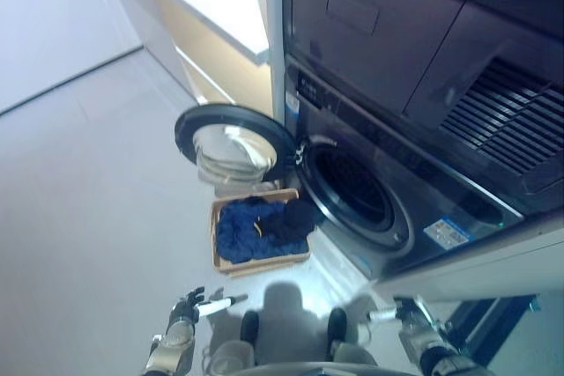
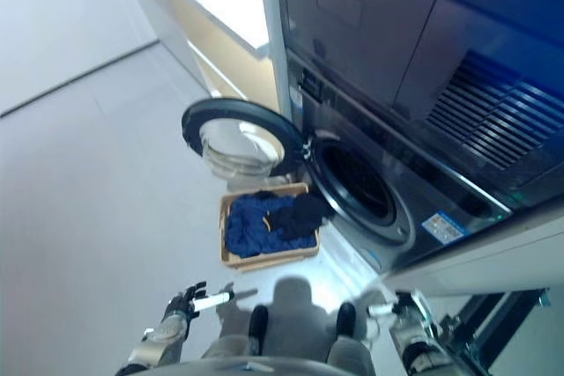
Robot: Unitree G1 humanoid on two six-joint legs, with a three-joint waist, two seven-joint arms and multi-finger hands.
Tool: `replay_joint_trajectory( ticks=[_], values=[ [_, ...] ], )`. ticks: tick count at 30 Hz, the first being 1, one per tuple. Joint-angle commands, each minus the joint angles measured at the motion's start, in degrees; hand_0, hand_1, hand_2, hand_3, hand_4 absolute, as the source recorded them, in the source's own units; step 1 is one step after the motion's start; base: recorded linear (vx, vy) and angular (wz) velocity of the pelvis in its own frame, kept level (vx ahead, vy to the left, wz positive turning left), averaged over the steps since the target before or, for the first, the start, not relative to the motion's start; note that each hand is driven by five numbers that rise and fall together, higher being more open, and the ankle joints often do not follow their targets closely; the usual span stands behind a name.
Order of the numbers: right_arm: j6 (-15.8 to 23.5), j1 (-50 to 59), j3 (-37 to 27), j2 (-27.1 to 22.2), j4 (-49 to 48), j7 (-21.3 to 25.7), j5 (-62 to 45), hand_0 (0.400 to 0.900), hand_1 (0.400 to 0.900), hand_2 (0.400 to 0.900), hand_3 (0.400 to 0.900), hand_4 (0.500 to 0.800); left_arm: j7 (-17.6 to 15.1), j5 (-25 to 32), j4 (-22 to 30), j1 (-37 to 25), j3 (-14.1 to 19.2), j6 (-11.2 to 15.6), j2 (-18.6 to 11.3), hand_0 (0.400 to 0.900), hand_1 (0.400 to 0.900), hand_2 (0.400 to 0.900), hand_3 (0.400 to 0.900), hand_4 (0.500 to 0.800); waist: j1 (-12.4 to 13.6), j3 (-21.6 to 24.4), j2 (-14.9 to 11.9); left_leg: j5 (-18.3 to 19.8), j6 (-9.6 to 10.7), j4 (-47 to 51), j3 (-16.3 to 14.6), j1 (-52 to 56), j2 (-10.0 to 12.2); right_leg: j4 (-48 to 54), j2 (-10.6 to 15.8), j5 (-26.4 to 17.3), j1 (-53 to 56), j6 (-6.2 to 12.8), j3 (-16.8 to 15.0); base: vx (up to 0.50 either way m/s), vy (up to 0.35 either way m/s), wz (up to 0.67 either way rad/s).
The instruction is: Put the clothes in the basket into the washing machine.
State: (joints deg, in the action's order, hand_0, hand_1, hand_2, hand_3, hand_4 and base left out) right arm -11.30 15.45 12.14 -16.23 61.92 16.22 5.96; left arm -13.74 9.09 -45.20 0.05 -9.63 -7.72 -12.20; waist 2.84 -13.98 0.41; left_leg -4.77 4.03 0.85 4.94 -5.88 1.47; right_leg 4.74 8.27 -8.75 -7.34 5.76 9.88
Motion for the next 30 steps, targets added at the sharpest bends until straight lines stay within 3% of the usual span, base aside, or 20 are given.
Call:
replay_joint_trajectory(
  ticks=[1,4,6,11,20,26,27,30],
  values=[
    [1.55,11.24,4.45,-3.68,-4.5,2.56,3.82,0.9,0.9,0.9,0.9,0.8,-2.84,0.69,3.12,-2.85,-1.9,3.08,-2.32,0.9,0.9,0.9,0.9,0.8,1.55,-6.35,-0.24,2.87,-2.94,-3.47,0.76,-4.18,-3.03,-8.88,0.0,5.66,-3.22,0.73,0.14,-0.09,0.008,0.11],
    [1.33,18.27,7.59,-4.46,-4.17,3.57,5.94,0.9,0.9,0.9,0.9,0.8,-3.63,1.51,6.43,-2.82,-3.88,3.77,-2.87,0.9,0.9,0.9,0.9,0.8,2.71,-9.21,0.24,1.96,-2.78,-4.23,1.32,-7.94,-2.98,-9.44,0.12,4.9,-6.5,0.7,0.59,-0.11,0.024,0.11],
    [1.3,24.63,10.26,-6.25,-3.75,4.75,8.0,0.9,0.9,0.9,0.9,0.8,-3.89,2.14,11.31,-1.94,-5.75,4.82,-3.67,0.9,0.9,0.9,0.9,0.8,3.89,-11.34,0.55,1.25,-2.64,-4.8,1.77,-11.2,-2.98,-10.31,0.25,4.5,-9.84,0.67,0.89,-0.14,0.029,0.13],
    [1.4,36.59,15.59,-10.52,-1.68,7.35,14.08,0.9,0.9,0.9,0.9,0.8,-4.69,2.92,16.26,-3.0,-9.06,6.64,-4.94,0.9,0.9,0.9,0.9,0.8,5.5,-15.43,1.08,1.06,-2.48,-7.93,2.31,-18.1,-3.59,-13.11,1.0,4.88,-16.27,0.47,1.23,-0.09,0.039,0.1],
    [-2.69,50.34,27.53,-18.69,7.28,12.02,31.83,0.9,0.9,0.9,0.9,0.8,-7.2,2.48,23.5,-7.81,-16.13,9.16,-6.91,0.9,0.9,0.9,0.9,0.8,7.97,-15.81,4.04,1.11,-2.75,-12.26,4.33,-30.46,-6.53,-18.98,3.69,5.85,-28.11,1.06,2.8,-0.04,0.041,0.19],
    [-3.69,55.21,30.79,-24.31,8.51,12.59,34.19,0.9,0.9,0.9,0.9,0.8,-6.9,2.43,29.13,-9.73,-18.59,9.34,-7.83,0.9,0.9,0.9,0.9,0.8,9.81,-15.81,6.99,0.09,-2.63,-12.51,5.86,-36.64,-7.92,-22.11,5.36,6.66,-34.95,1.34,4.0,0.02,0.023,0.19],
    [-3.59,55.73,30.97,-24.85,8.81,12.51,34.06,0.9,0.9,0.9,0.9,0.8,-6.82,2.35,29.66,-9.5,-18.9,9.34,-7.83,0.9,0.9,0.9,0.9,0.8,10.1,-15.81,7.37,1.74,-2.56,-12.46,6.26,-36.13,-7.94,-23.3,5.42,8.67,-35.23,1.87,3.47,0.11,0.002,0.08],
    [-3.79,57.29,31.48,-26.45,9.21,12.95,33.68,0.9,0.9,0.9,0.9,0.8,-7.03,2.7,31.3,-9.81,-19.51,9.42,-7.93,0.9,0.9,0.9,0.9,0.8,10.82,-15.81,8.43,1.68,-2.73,-12.84,6.7,-38.66,-8.48,-25.01,6.31,9.27,-38.32,1.98,3.49,0.06,0.015,0.09]
  ],
)
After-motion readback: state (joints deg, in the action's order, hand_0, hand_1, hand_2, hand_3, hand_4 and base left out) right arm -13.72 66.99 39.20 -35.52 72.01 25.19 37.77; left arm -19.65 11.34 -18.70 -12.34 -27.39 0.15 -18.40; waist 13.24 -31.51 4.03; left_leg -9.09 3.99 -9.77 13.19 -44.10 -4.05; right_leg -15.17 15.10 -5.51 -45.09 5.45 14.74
